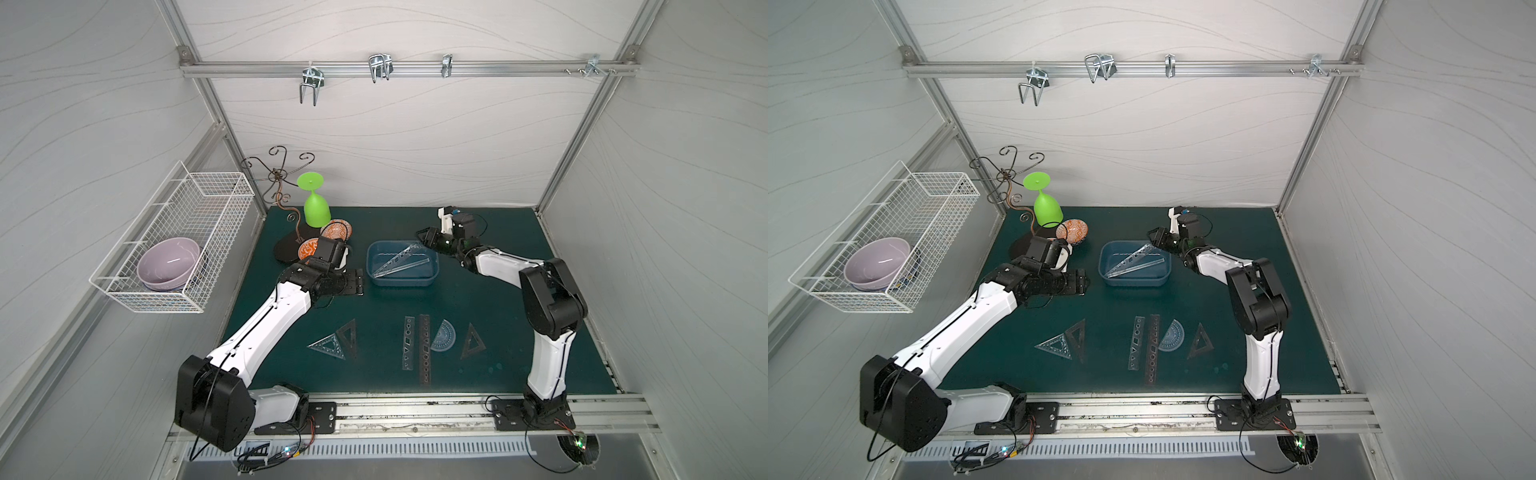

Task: Put the scattered rulers into the storage box
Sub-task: Place the ruler in the storage box, then pick up the ruler from the center of the board.

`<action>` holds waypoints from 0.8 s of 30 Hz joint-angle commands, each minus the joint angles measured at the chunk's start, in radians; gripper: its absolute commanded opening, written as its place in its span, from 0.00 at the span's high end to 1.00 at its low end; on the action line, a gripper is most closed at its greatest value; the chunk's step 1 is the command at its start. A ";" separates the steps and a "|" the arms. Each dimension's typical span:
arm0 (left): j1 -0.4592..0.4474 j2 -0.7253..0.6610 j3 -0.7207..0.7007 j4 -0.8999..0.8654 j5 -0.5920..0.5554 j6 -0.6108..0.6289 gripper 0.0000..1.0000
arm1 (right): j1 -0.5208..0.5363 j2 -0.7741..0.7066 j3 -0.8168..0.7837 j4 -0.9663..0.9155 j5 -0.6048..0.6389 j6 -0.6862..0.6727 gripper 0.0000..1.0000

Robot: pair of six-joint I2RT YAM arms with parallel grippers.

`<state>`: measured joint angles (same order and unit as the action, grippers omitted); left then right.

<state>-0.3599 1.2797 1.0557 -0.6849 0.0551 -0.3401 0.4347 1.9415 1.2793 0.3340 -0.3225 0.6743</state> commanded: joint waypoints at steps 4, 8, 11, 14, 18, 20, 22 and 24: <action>-0.013 0.009 0.012 -0.018 0.014 -0.027 0.22 | 0.000 -0.187 -0.058 -0.107 0.011 -0.089 0.54; -0.107 0.011 -0.026 -0.033 -0.004 -0.087 0.23 | 0.067 -0.348 -0.181 -0.224 0.006 -0.146 0.55; -0.147 -0.006 -0.120 0.013 0.066 -0.155 0.26 | 0.165 -0.469 -0.336 -0.308 0.011 -0.187 0.64; -0.167 -0.023 -0.226 0.090 0.185 -0.217 0.33 | 0.275 -0.560 -0.515 -0.309 0.006 -0.205 0.67; -0.194 -0.055 -0.343 0.174 0.246 -0.292 0.38 | 0.387 -0.556 -0.644 -0.249 0.011 -0.168 0.68; -0.198 -0.062 -0.381 0.206 0.262 -0.313 0.38 | 0.436 -0.523 -0.658 -0.238 0.017 -0.154 0.68; -0.201 -0.061 -0.401 0.224 0.270 -0.324 0.37 | 0.467 -0.504 -0.666 -0.246 0.049 -0.145 0.68; -0.204 -0.059 -0.413 0.232 0.270 -0.326 0.36 | 0.475 -0.490 -0.683 -0.231 0.058 -0.136 0.66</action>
<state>-0.5583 1.2388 0.6445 -0.5404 0.2890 -0.6289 0.8928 1.4406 0.6018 0.0761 -0.2947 0.5220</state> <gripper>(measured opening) 0.635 0.334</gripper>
